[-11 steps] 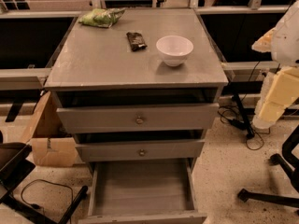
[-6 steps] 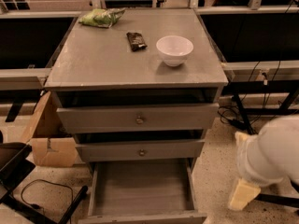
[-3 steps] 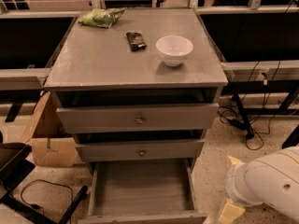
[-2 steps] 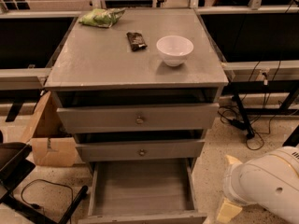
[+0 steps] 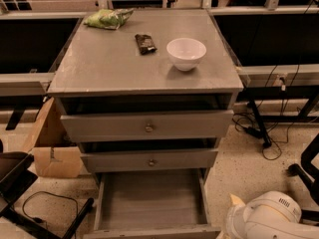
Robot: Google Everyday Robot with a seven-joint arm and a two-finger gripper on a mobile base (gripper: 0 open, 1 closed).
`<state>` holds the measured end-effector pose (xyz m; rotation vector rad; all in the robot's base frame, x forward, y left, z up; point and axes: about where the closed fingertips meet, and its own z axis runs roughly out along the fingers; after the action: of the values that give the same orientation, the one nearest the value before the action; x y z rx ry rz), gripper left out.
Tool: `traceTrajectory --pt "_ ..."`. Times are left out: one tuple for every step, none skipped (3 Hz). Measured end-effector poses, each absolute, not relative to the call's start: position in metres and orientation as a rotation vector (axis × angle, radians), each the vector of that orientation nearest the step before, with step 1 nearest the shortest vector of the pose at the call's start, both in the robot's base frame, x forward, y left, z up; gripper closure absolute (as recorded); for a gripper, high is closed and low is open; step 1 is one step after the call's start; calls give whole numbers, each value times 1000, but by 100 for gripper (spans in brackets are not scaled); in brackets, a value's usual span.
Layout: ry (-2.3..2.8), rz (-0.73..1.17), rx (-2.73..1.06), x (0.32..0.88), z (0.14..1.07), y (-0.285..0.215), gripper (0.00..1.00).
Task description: Close bottom drawer
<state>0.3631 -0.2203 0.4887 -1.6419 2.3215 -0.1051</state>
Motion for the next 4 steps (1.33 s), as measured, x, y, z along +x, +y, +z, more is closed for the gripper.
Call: traceTrajectory --pt "2369 -2 -1540 359 435 -219 0" --pt "2359 78 -1526 364 368 -206 27" --pt "2311 98 -1596 370 328 -187 50" --pt "2297 102 -1617 367 322 -184 73"
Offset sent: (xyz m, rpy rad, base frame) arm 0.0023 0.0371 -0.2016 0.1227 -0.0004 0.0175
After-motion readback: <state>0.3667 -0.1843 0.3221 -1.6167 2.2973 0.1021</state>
